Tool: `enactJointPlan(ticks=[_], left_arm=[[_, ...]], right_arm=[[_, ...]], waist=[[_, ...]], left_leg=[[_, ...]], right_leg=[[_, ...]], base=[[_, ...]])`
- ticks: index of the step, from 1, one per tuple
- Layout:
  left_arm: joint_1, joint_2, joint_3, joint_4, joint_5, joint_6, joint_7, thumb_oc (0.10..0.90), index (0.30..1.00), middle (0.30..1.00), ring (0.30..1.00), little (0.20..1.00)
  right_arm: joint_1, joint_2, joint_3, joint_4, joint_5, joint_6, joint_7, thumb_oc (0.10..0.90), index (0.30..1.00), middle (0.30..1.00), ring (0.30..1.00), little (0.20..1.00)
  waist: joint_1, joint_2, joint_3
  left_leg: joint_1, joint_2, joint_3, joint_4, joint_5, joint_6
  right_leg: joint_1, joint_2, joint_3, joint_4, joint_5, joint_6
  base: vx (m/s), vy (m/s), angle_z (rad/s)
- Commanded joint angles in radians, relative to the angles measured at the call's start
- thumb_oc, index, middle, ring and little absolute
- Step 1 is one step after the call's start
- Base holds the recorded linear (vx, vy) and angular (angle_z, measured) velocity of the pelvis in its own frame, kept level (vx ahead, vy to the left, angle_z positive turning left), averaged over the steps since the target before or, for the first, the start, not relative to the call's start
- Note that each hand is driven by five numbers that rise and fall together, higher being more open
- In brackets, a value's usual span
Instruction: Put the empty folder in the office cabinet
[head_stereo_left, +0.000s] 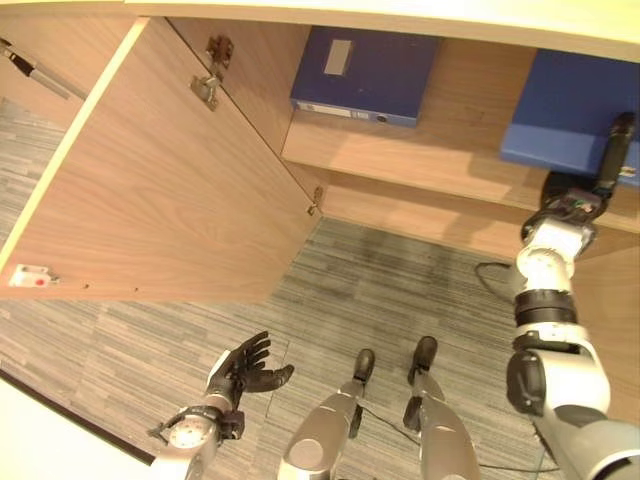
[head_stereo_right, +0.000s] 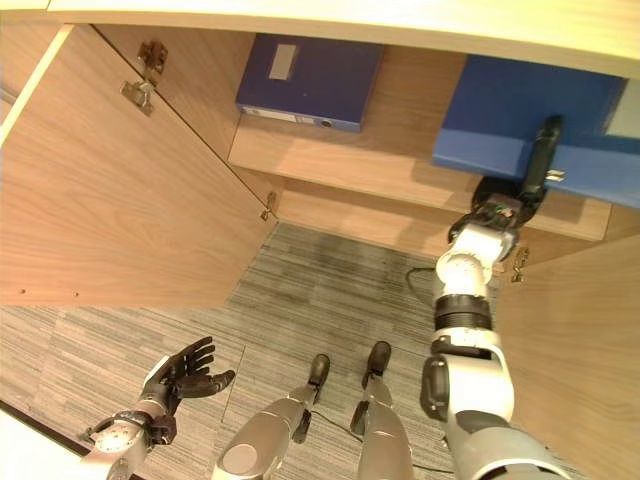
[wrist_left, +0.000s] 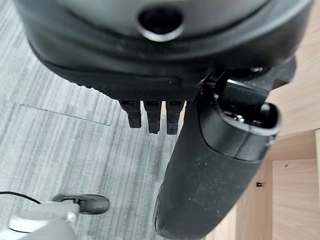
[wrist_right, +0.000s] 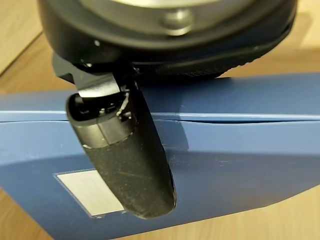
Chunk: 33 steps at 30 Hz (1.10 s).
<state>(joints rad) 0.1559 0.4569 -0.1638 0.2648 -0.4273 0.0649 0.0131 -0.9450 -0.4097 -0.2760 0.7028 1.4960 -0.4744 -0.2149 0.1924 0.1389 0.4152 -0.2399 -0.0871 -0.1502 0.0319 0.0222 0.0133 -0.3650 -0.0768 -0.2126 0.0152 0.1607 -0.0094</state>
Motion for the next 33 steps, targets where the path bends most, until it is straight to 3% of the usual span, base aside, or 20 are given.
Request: enactJointPlan(ticks=[1, 15, 20, 25, 30, 32, 33], left_arm=[[0.058, 0.107, -0.028, -0.064, -0.018, -0.048, 0.024, 0.8, 0.9, 0.9, 0.9, 0.9], [0.08, 0.155, -0.054, -0.079, -0.048, -0.047, 0.014, 0.8, 0.9, 0.9, 0.9, 0.9], [0.077, 0.166, -0.051, -0.09, -0.052, -0.054, 0.016, 0.8, 0.9, 0.9, 0.9, 0.9], [0.06, 0.174, -0.055, -0.096, -0.054, -0.057, 0.027, 0.8, 0.9, 0.9, 0.9, 0.9], [0.035, 0.176, -0.063, -0.111, -0.054, -0.061, 0.039, 0.8, 0.9, 0.9, 0.9, 0.9], [0.033, 0.176, -0.061, -0.114, -0.053, -0.06, 0.041, 0.8, 0.9, 0.9, 0.9, 0.9], [0.032, 0.184, -0.059, -0.117, -0.05, -0.061, 0.045, 0.8, 0.9, 0.9, 0.9, 0.9]], right_arm=[[-0.131, -0.145, 0.078, -0.037, -0.06, -0.007, 0.045, 0.4, 0.3, 0.3, 0.3, 0.3], [-0.344, -0.376, 0.208, 0.238, -0.115, 0.126, -0.032, 0.4, 0.3, 0.3, 0.3, 0.3], [-0.38, -0.419, 0.236, 0.25, -0.122, 0.135, -0.035, 0.4, 0.3, 0.3, 0.3, 0.3], [-0.416, -0.437, 0.256, 0.231, -0.142, 0.126, -0.051, 0.4, 0.3, 0.3, 0.3, 0.3], [-0.441, -0.461, 0.252, 0.192, -0.143, 0.096, -0.069, 0.4, 0.3, 0.3, 0.3, 0.3], [-0.445, -0.459, 0.255, 0.184, -0.145, 0.091, -0.073, 0.4, 0.3, 0.3, 0.3, 0.3], [-0.456, -0.469, 0.257, 0.184, -0.147, 0.086, -0.082, 0.4, 0.3, 0.3, 0.3, 0.3]], waist=[[0.012, 0.033, -0.109], [0.033, 0.072, -0.109], [0.032, 0.098, -0.112], [0.03, 0.124, -0.099], [0.017, 0.145, -0.073], [0.013, 0.14, -0.067], [0.009, 0.134, -0.051]], left_leg=[[0.117, 0.019, -0.073, -0.047, -0.117, 0.014], [0.098, 0.041, -0.067, -0.117, -0.038, -0.026], [0.092, 0.047, -0.063, -0.119, -0.031, -0.04], [0.067, 0.049, -0.06, -0.1, -0.031, -0.042], [0.041, 0.028, -0.067, -0.035, -0.105, -0.038], [0.028, 0.019, -0.063, -0.005, -0.128, -0.038], [-0.006, 0.008, -0.05, 0.065, -0.16, -0.039]], right_leg=[[-0.03, 0.035, 0.018, 0.101, -0.16, 0.061], [-0.041, 0.037, -0.06, 0.076, -0.18, 0.057], [-0.052, 0.031, -0.073, 0.103, -0.222, 0.059], [-0.111, 0.002, -0.087, 0.207, -0.267, 0.05], [-0.206, -0.061, -0.094, 0.423, -0.351, 0.037], [-0.222, -0.076, -0.087, 0.464, -0.372, 0.037], [-0.236, -0.087, -0.079, 0.502, -0.391, 0.027]], base=[[0.06, -0.107, 0.03], [0.05, -0.069, 0.1], [0.1, -0.038, 0.18], [0.02, 0.003, 0.03], [0.01, 0.028, 0.15], [0.0, 0.014, 0.28], [-0.02, 0.014, 0.37]])
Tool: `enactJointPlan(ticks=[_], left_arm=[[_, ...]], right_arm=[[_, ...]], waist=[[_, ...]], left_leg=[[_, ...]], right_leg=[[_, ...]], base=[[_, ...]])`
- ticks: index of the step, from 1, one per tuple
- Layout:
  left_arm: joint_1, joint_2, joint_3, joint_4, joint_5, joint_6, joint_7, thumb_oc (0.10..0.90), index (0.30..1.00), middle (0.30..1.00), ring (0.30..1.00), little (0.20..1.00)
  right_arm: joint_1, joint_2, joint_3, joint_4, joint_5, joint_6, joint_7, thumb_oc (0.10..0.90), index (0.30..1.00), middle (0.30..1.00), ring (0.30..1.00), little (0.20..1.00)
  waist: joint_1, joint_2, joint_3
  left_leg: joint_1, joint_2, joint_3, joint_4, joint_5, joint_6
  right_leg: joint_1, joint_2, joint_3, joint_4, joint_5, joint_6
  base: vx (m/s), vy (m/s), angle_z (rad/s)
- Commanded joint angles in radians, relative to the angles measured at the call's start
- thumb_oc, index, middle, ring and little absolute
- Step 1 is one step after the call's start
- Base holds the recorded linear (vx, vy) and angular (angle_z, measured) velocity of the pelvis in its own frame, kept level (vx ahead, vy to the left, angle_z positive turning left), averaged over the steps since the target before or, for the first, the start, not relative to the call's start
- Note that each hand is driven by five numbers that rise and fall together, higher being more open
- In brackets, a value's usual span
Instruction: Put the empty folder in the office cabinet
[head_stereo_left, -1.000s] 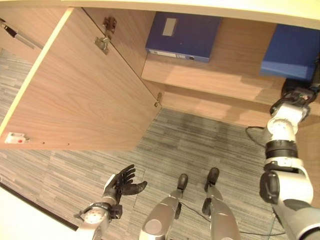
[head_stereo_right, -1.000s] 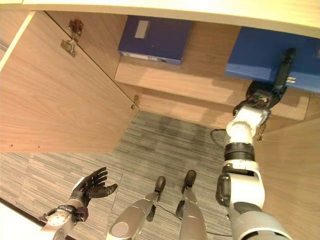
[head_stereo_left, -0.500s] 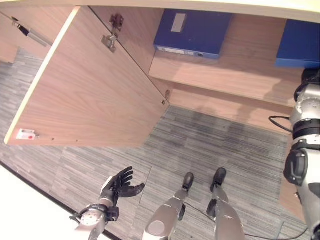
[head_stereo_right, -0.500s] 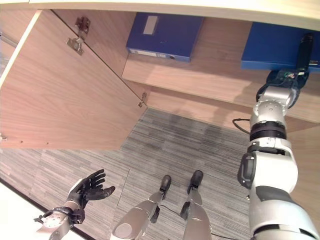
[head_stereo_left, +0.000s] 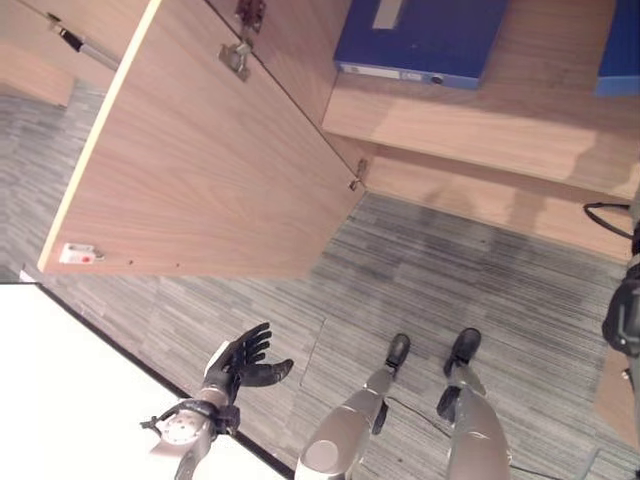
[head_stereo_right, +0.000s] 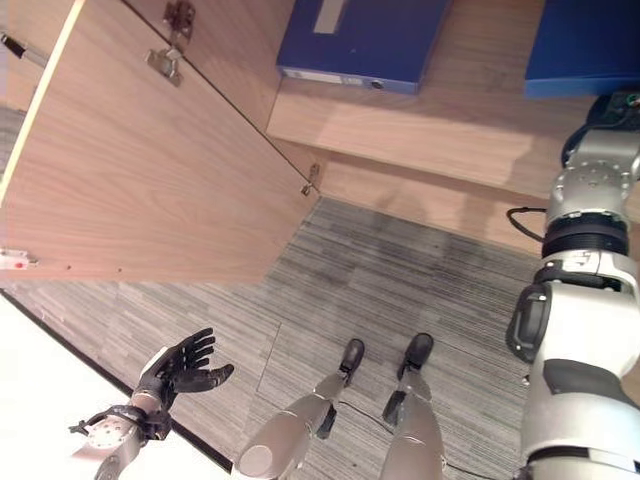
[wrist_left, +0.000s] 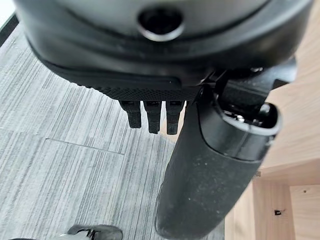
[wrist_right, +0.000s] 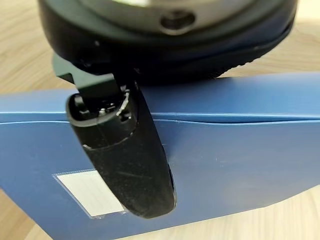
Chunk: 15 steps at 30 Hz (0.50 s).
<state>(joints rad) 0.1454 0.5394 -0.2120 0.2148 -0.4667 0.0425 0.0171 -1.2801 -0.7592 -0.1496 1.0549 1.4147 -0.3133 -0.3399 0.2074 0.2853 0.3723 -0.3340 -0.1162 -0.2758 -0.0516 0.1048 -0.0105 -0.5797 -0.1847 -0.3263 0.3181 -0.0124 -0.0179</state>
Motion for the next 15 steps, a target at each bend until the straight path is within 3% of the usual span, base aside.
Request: enactJointPlan(ticks=[1, 5, 6, 7, 13, 15], left_arm=[[0.04, 0.105, -0.01, -0.069, -0.009, -0.037, 0.043, 0.8, 0.9, 0.9, 0.9, 0.9], [0.043, 0.104, -0.002, -0.06, -0.018, -0.03, 0.056, 0.8, 0.9, 0.9, 0.9, 0.9], [0.045, 0.105, 0.001, -0.057, -0.017, -0.029, 0.059, 0.8, 0.9, 0.9, 0.9, 0.9], [0.045, 0.105, 0.001, -0.057, -0.017, -0.029, 0.059, 0.8, 0.9, 0.9, 0.9, 0.9], [0.048, 0.124, 0.02, -0.059, -0.007, -0.019, 0.068, 0.8, 0.9, 0.9, 0.9, 0.9], [0.053, 0.138, 0.038, -0.054, -0.003, -0.022, 0.071, 0.8, 0.9, 0.9, 0.9, 0.9]], right_arm=[[-0.13, -0.12, 0.13, -0.165, -0.065, -0.076, 0.038, 0.4, 0.3, 0.3, 0.3, 0.3], [-0.159, -0.112, 0.135, -0.178, -0.051, -0.095, 0.024, 0.4, 0.3, 0.3, 0.3, 0.3], [-0.157, -0.106, 0.134, -0.175, -0.046, -0.099, 0.018, 0.707, 0.761, 0.761, 0.761, 0.761], [-0.157, -0.106, 0.134, -0.175, -0.046, -0.099, 0.018, 0.8, 0.9, 0.9, 0.9, 0.9], [-0.145, -0.095, 0.132, -0.207, -0.056, -0.101, -0.002, 0.8, 0.9, 0.9, 0.9, 0.9], [-0.147, -0.107, 0.16, -0.185, -0.059, -0.067, 0.007, 0.8, 0.9, 0.9, 0.9, 0.9]], waist=[[-0.006, -0.013, 0.002], [-0.005, -0.026, 0.025], [-0.007, -0.027, 0.032], [-0.007, -0.028, 0.032], [-0.028, -0.043, 0.053], [-0.031, -0.053, 0.061]], left_leg=[[0.068, 0.029, 0.082, 0.186, -0.255, -0.015], [-0.006, 0.004, 0.105, 0.327, -0.323, -0.007], [-0.017, 0.002, 0.11, 0.355, -0.337, -0.003], [-0.019, 0.002, 0.111, 0.359, -0.34, -0.003], [-0.054, 0.009, 0.141, 0.448, -0.379, 0.002], [-0.067, 0.005, 0.146, 0.478, -0.391, 0.005]], right_leg=[[-0.031, 0.016, 0.038, 0.217, -0.218, 0.036], [-0.069, 0.002, 0.056, 0.282, -0.233, 0.031], [-0.074, 0.0, 0.059, 0.299, -0.236, 0.03], [-0.075, -0.001, 0.06, 0.301, -0.238, 0.03], [-0.083, -0.011, 0.064, 0.342, -0.254, 0.021], [-0.091, -0.012, 0.069, 0.359, -0.244, 0.019]], base=[[-0.04, 0.023, 0.42], [-0.01, 0.013, 0.17], [0.0, 0.014, -0.04], [0.0, 0.018, -0.09], [0.01, 0.007, -0.05], [-0.01, 0.011, -0.02]])
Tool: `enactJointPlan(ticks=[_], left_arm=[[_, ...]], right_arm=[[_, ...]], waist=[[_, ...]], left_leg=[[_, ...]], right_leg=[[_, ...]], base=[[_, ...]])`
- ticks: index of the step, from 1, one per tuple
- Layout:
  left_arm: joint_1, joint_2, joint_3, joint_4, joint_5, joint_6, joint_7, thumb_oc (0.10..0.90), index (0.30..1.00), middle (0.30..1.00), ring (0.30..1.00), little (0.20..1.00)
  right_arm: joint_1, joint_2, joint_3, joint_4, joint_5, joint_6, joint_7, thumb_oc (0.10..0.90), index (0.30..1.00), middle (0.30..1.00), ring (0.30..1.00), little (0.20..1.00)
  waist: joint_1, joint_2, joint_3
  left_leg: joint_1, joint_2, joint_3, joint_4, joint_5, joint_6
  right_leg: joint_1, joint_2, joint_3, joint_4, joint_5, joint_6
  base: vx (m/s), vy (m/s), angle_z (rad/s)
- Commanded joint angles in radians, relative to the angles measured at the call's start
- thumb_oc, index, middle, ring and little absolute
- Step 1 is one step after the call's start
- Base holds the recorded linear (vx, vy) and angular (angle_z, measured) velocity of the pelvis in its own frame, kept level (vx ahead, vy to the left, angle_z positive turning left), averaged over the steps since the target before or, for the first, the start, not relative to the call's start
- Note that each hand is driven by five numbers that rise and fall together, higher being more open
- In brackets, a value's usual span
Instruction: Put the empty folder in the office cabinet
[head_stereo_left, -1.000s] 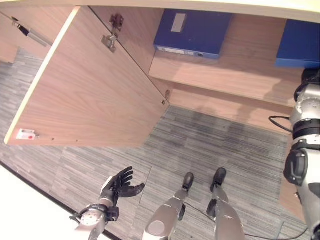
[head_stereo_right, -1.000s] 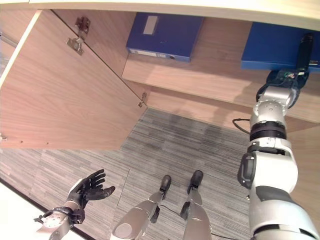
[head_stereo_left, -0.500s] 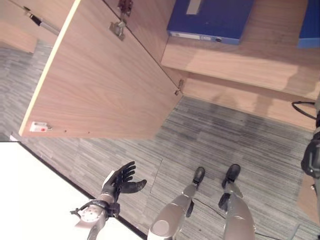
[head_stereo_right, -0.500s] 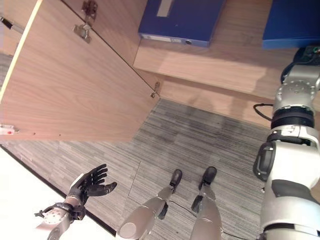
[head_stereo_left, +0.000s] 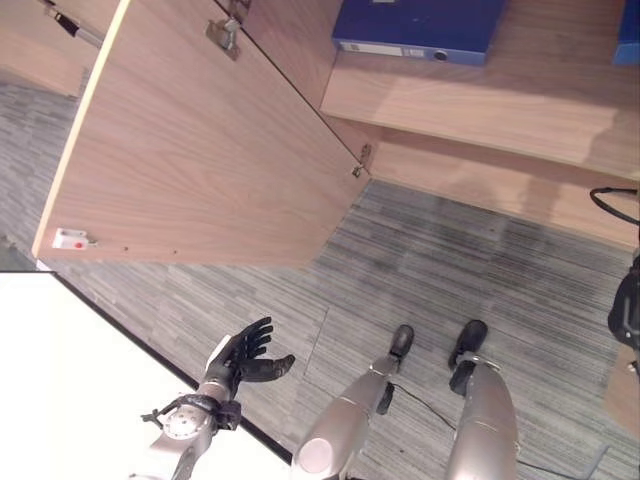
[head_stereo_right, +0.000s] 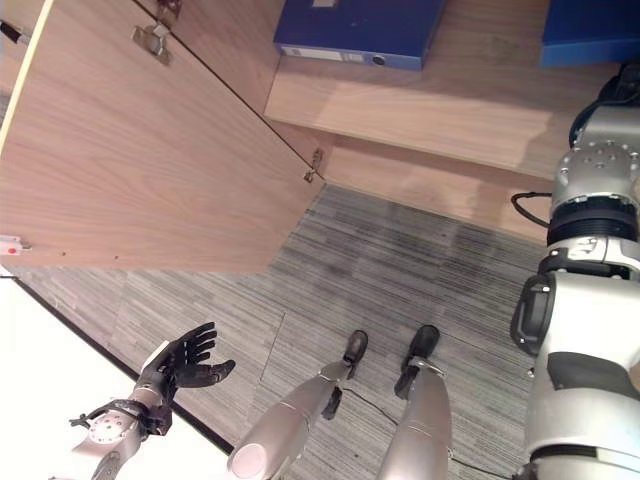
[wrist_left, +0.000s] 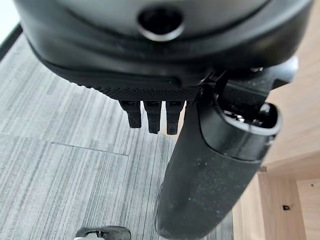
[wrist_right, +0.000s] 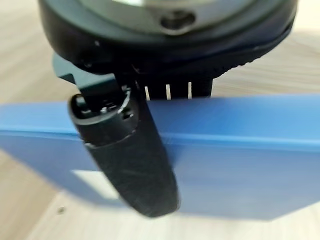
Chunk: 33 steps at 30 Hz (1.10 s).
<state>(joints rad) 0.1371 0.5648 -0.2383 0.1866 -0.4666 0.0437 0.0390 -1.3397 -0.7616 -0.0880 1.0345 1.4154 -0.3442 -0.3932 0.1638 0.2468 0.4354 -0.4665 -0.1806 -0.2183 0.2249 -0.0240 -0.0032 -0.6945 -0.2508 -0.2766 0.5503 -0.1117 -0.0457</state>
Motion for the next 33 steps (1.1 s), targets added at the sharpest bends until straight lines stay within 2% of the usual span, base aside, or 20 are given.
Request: enactJointPlan(ticks=[1, 2, 3, 5, 6, 7, 9, 11, 14, 15, 16, 21, 28, 33], left_arm=[[0.066, 0.123, 0.077, -0.032, -0.008, -0.026, 0.047, 0.8, 0.9, 0.9, 0.9, 0.9], [0.066, 0.122, 0.078, -0.033, -0.008, -0.026, 0.047, 0.8, 0.9, 0.9, 0.9, 0.9], [0.071, 0.132, 0.086, -0.037, -0.011, -0.026, 0.037, 0.8, 0.9, 0.9, 0.9, 0.9], [0.074, 0.134, 0.091, -0.042, -0.014, -0.027, 0.033, 0.8, 0.9, 0.9, 0.9, 0.9], [0.077, 0.141, 0.097, -0.041, -0.016, -0.029, 0.03, 0.8, 0.9, 0.9, 0.9, 0.9], [0.08, 0.155, 0.105, -0.044, -0.016, -0.032, 0.018, 0.8, 0.9, 0.9, 0.9, 0.9], [0.08, 0.155, 0.108, -0.047, -0.017, -0.032, 0.014, 0.8, 0.9, 0.9, 0.9, 0.9], [0.081, 0.175, 0.112, -0.056, -0.017, -0.034, 0.001, 0.8, 0.9, 0.9, 0.9, 0.9], [0.082, 0.199, 0.114, -0.061, -0.016, -0.034, -0.021, 0.8, 0.9, 0.9, 0.9, 0.9], [0.082, 0.197, 0.114, -0.061, -0.017, -0.033, -0.021, 0.8, 0.9, 0.9, 0.9, 0.9], [0.087, 0.221, 0.112, -0.071, -0.011, -0.033, -0.039, 0.8, 0.9, 0.9, 0.9, 0.9], [0.097, 0.241, 0.119, -0.088, 0.004, -0.024, -0.071, 0.8, 0.9, 0.9, 0.9, 0.9], [0.107, 0.232, 0.125, -0.09, 0.024, -0.027, -0.087, 0.8, 0.9, 0.9, 0.9, 0.9], [0.12, 0.216, 0.136, -0.094, 0.033, -0.03, -0.096, 0.8, 0.9, 0.9, 0.9, 0.9]], right_arm=[[-0.101, -0.135, 0.152, -0.099, -0.094, 0.027, 0.07, 0.8, 0.9, 0.9, 0.9, 0.9], [-0.107, -0.136, 0.155, -0.094, -0.092, 0.028, 0.072, 0.8, 0.9, 0.9, 0.9, 0.9], [-0.117, -0.164, 0.222, -0.04, -0.149, 0.107, 0.095, 0.8, 0.9, 0.9, 0.9, 0.9], [-0.134, -0.173, 0.256, -0.011, -0.164, 0.141, 0.116, 0.8, 0.9, 0.9, 0.9, 0.9], [-0.13, -0.182, 0.289, 0.02, -0.194, 0.18, 0.128, 0.8, 0.9, 0.9, 0.9, 0.9], [-0.142, -0.194, 0.368, 0.079, -0.268, 0.269, 0.174, 0.8, 0.9, 0.9, 0.9, 0.9], [-0.161, -0.192, 0.403, 0.103, -0.282, 0.299, 0.199, 0.8, 0.9, 0.9, 0.9, 0.9], [-0.17, -0.19, 0.5, 0.145, -0.375, 0.385, 0.271, 0.8, 0.9, 0.9, 0.9, 0.9], [-0.194, -0.205, 0.598, 0.196, -0.497, 0.459, 0.34, 0.8, 0.9, 0.9, 0.9, 0.9], [-0.2, -0.205, 0.602, 0.201, -0.499, 0.461, 0.343, 0.8, 0.9, 0.9, 0.9, 0.9], [-0.208, -0.213, 0.658, 0.23, -0.576, 0.503, 0.392, 0.8, 0.9, 0.9, 0.9, 0.9], [-0.221, -0.227, 0.753, 0.273, -0.697, 0.558, 0.492, 0.8, 0.9, 0.9, 0.9, 0.9], [-0.186, -0.228, 0.781, 0.257, -0.718, 0.564, 0.54, 0.8, 0.9, 0.9, 0.9, 0.9], [-0.191, -0.245, 0.809, 0.308, -0.789, 0.57, 0.565, 0.8, 0.9, 0.9, 0.9, 0.9]], waist=[[0.012, -0.024, -0.001], [0.012, -0.023, 0.0], [0.011, -0.037, -0.001], [0.01, -0.039, -0.001], [0.009, -0.046, 0.0], [0.009, -0.058, 0.0], [0.006, -0.057, 0.004], [0.002, -0.071, 0.012], [-0.001, -0.081, 0.018], [-0.002, -0.08, 0.019], [-0.001, -0.083, 0.021], [-0.004, -0.084, 0.025], [-0.001, -0.08, 0.019], [0.001, -0.069, -0.003]], left_leg=[[0.063, 0.068, 0.092, 0.198, -0.264, -0.001], [0.063, 0.068, 0.092, 0.197, -0.264, -0.001], [0.065, 0.07, 0.097, 0.183, -0.265, -0.001], [0.07, 0.073, 0.1, 0.17, -0.264, -0.001], [0.075, 0.075, 0.101, 0.163, -0.266, -0.001], [0.085, 0.082, 0.105, 0.152, -0.269, 0.0], [0.088, 0.085, 0.108, 0.152, -0.271, 0.001], [0.093, 0.092, 0.116, 0.171, -0.279, 0.004], [0.096, 0.096, 0.119, 0.181, -0.281, 0.005], [0.096, 0.096, 0.119, 0.181, -0.281, 0.005], [0.098, 0.098, 0.12, 0.183, -0.28, 0.006], [0.108, 0.101, 0.121, 0.169, -0.271, 0.006], [0.139, 0.105, 0.117, 0.102, -0.246, 0.002], [0.184, 0.113, 0.111, 0.02, -0.221, 0.004]], right_leg=[[0.016, 0.057, 0.022, 0.123, -0.135, 0.048], [0.015, 0.057, 0.023, 0.123, -0.135, 0.048], [0.009, 0.062, 0.025, 0.111, -0.126, 0.047], [0.009, 0.066, 0.028, 0.103, -0.122, 0.046], [0.007, 0.069, 0.028, 0.1, -0.12, 0.046], [0.01, 0.073, 0.031, 0.088, -0.116, 0.045], [0.013, 0.076, 0.032, 0.084, -0.114, 0.044], [0.024, 0.078, 0.031, 0.083, -0.116, 0.037], [0.037, 0.079, 0.025, 0.075, -0.114, 0.034], [0.038, 0.079, 0.025, 0.074, -0.113, 0.033], [0.043, 0.079, 0.021, 0.07, -0.112, 0.032], [0.051, 0.083, 0.016, 0.057, -0.108, 0.03], [0.057, 0.09, 0.01, 0.026, -0.097, 0.037], [0.062, 0.1, 0.006, 0.0, -0.086, 0.046]], base=[[-0.02, 0.016, -0.03], [-0.05, 0.017, -0.05], [-0.04, -0.001, -0.04], [-0.02, -0.001, -0.02], [-0.05, -0.001, -0.01], [-0.05, 0.0, -0.01], [-0.04, -0.008, -0.06], [-0.05, -0.02, -0.07], [-0.03, -0.019, -0.05], [-0.03, -0.019, -0.04], [-0.02, -0.013, -0.05], [-0.02, -0.015, -0.02], [-0.01, -0.006, -0.02], [0.0, 0.0, -0.01]])
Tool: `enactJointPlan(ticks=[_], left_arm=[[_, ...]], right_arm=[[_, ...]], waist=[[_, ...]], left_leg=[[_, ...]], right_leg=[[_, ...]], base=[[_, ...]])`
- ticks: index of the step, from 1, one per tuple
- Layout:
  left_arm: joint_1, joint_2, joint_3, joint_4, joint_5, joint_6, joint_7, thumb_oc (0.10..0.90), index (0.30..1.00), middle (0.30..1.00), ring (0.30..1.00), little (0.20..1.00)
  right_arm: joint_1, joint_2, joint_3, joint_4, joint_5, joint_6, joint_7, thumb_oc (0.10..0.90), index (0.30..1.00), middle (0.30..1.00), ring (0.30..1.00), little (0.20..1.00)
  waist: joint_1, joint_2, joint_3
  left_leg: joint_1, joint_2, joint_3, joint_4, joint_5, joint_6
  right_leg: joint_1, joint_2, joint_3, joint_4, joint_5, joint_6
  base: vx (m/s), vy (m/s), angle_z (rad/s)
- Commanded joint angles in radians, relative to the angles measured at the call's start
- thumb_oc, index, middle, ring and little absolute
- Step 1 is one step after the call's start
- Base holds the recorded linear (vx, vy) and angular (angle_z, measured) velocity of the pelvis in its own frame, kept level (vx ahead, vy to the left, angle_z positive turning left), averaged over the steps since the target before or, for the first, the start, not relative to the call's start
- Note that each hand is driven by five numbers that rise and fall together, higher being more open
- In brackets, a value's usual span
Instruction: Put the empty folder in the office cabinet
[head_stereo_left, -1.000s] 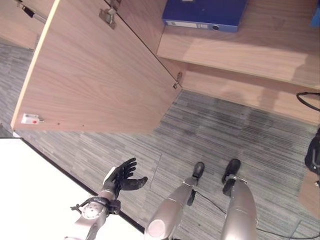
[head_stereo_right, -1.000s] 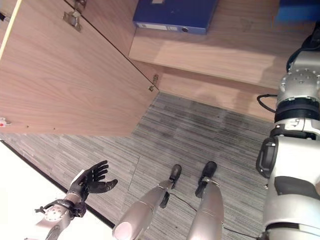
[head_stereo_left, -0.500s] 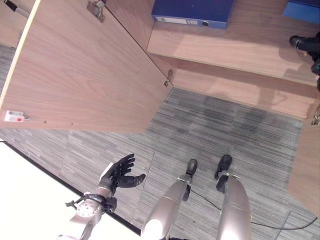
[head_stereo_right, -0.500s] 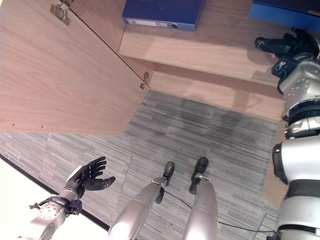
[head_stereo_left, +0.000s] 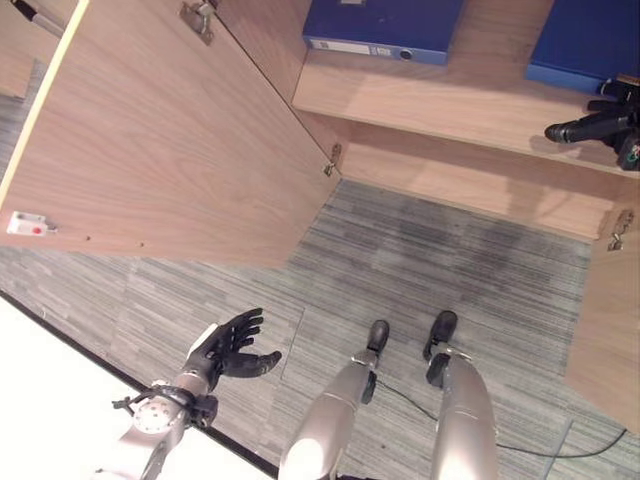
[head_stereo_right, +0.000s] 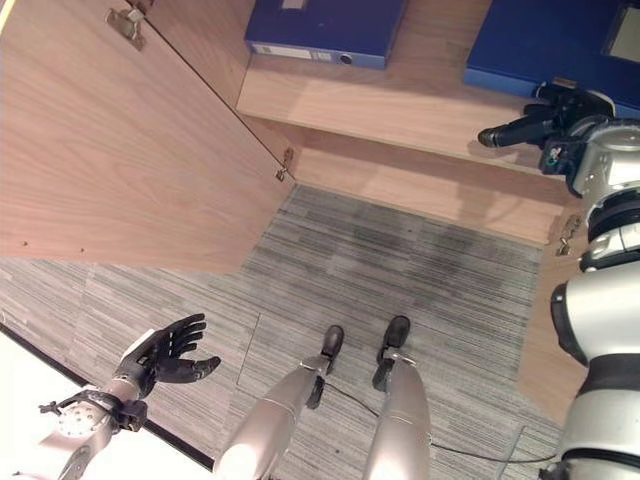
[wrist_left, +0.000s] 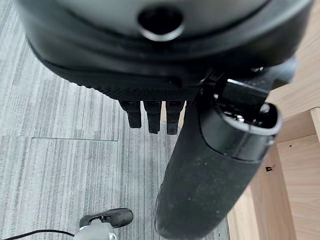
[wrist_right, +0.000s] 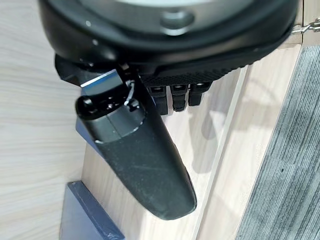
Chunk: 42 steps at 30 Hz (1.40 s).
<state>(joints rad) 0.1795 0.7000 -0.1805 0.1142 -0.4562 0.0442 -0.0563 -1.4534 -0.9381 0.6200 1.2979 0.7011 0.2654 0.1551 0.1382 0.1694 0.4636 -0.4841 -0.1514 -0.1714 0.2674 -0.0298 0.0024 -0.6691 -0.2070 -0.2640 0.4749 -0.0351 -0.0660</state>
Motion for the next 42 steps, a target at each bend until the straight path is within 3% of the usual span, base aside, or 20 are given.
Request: enactJointPlan(ticks=[1, 2, 3, 6, 10, 15, 21, 28, 34, 37, 42], left_arm=[[0.082, 0.076, 0.083, -0.022, 0.023, -0.032, -0.002, 0.8, 0.9, 0.9, 0.9, 0.9], [0.093, 0.06, 0.092, -0.017, 0.026, -0.032, -0.002, 0.8, 0.9, 0.9, 0.9, 0.9], [0.093, 0.052, 0.096, -0.015, 0.026, -0.032, 0.002, 0.8, 0.9, 0.9, 0.9, 0.9], [0.08, 0.035, 0.087, -0.018, 0.016, -0.037, 0.023, 0.8, 0.9, 0.9, 0.9, 0.9], [0.076, 0.032, 0.084, -0.005, 0.01, -0.041, 0.038, 0.8, 0.9, 0.9, 0.9, 0.9], [0.068, 0.002, 0.075, 0.007, 0.007, -0.047, 0.053, 0.8, 0.9, 0.9, 0.9, 0.9], [0.08, 0.001, 0.091, -0.004, 0.02, -0.06, 0.07, 0.8, 0.9, 0.9, 0.9, 0.9], [0.088, -0.003, 0.098, -0.014, 0.016, -0.073, 0.076, 0.8, 0.9, 0.9, 0.9, 0.9], [0.066, 0.008, 0.091, -0.009, 0.012, -0.076, 0.074, 0.8, 0.9, 0.9, 0.9, 0.9], [0.059, 0.036, 0.081, 0.006, 0.015, -0.069, 0.062, 0.8, 0.9, 0.9, 0.9, 0.9], [0.068, 0.058, 0.091, -0.004, 0.019, -0.063, 0.043, 0.8, 0.9, 0.9, 0.9, 0.9]], right_arm=[[-0.084, -0.079, 0.114, 0.067, -0.106, -0.035, 0.021, 0.8, 0.9, 0.9, 0.9, 0.9], [-0.093, -0.096, 0.135, 0.094, -0.169, -0.041, 0.02, 0.8, 0.9, 0.9, 0.9, 0.9], [-0.102, -0.1, 0.128, 0.097, -0.153, -0.047, 0.0, 0.8, 0.9, 0.9, 0.9, 0.9], [-0.126, -0.119, 0.001, 0.085, 0.027, -0.105, -0.106, 0.8, 0.9, 0.9, 0.9, 0.9], [-0.143, -0.125, -0.027, 0.09, 0.059, -0.12, -0.137, 0.8, 0.9, 0.9, 0.9, 0.9], [-0.116, -0.083, -0.012, 0.099, -0.009, -0.118, -0.144, 0.8, 0.9, 0.9, 0.9, 0.9], [-0.105, -0.084, 0.058, 0.113, -0.204, -0.11, -0.165, 0.8, 0.9, 0.9, 0.9, 0.9], [-0.073, -0.079, 0.076, 0.046, -0.244, -0.142, -0.218, 0.8, 0.9, 0.9, 0.9, 0.9], [-0.004, -0.034, 0.067, -0.073, -0.234, -0.157, -0.221, 0.8, 0.9, 0.9, 0.9, 0.9], [0.065, 0.005, 0.055, -0.176, -0.238, -0.158, -0.207, 0.8, 0.9, 0.9, 0.9, 0.9], [0.104, 0.032, 0.064, -0.192, -0.288, -0.15, -0.177, 0.8, 0.9, 0.9, 0.9, 0.9]], waist=[[0.026, 0.01, -0.035], [0.024, 0.01, -0.046], [0.022, 0.013, -0.049], [0.023, 0.021, -0.058], [0.028, 0.026, -0.067], [0.021, 0.032, -0.08], [0.014, 0.04, -0.093], [0.002, 0.047, -0.116], [-0.012, 0.012, -0.142], [-0.02, -0.029, -0.162], [-0.027, -0.066, -0.185]], left_leg=[[0.207, 0.086, 0.063, -0.029, -0.212, -0.002], [0.224, 0.092, 0.058, -0.049, -0.207, -0.002], [0.229, 0.095, 0.057, -0.056, -0.205, -0.002], [0.25, 0.099, 0.054, -0.091, -0.193, -0.002], [0.267, 0.102, 0.051, -0.117, -0.186, -0.005], [0.294, 0.11, 0.053, -0.153, -0.171, -0.004], [0.32, 0.108, 0.04, -0.206, -0.142, -0.01], [0.339, 0.11, 0.038, -0.267, -0.093, -0.021], [0.371, 0.122, 0.043, -0.29, -0.086, -0.025], [0.402, 0.128, 0.05, -0.293, -0.1, -0.022], [0.446, 0.134, 0.057, -0.29, -0.116, -0.017]], right_leg=[[0.039, 0.057, -0.008, 0.073, -0.163, 0.067], [0.047, 0.059, -0.015, 0.063, -0.165, 0.069], [0.049, 0.06, -0.017, 0.061, -0.166, 0.069], [0.052, 0.063, -0.018, 0.059, -0.171, 0.073], [0.052, 0.063, -0.02, 0.055, -0.174, 0.076], [0.056, 0.067, -0.022, 0.047, -0.162, 0.083], [0.089, 0.062, -0.036, -0.005, -0.136, 0.089], [0.129, 0.07, -0.047, -0.076, -0.106, 0.092], [0.189, 0.089, -0.048, -0.151, -0.075, 0.095], [0.254, 0.111, -0.044, -0.221, -0.052, 0.095], [0.331, 0.139, -0.033, -0.304, -0.023, 0.101]], base=[[0.03, -0.017, 0.0], [0.04, -0.024, 0.01], [0.04, -0.026, 0.04], [0.03, -0.01, 0.07], [0.0, 0.0, 0.01], [0.0, 0.0, 0.0], [0.0, -0.002, 0.02], [0.0, 0.0, 0.07], [0.0, -0.015, -0.04], [0.01, -0.021, -0.04], [-0.01, 0.004, -0.08]])
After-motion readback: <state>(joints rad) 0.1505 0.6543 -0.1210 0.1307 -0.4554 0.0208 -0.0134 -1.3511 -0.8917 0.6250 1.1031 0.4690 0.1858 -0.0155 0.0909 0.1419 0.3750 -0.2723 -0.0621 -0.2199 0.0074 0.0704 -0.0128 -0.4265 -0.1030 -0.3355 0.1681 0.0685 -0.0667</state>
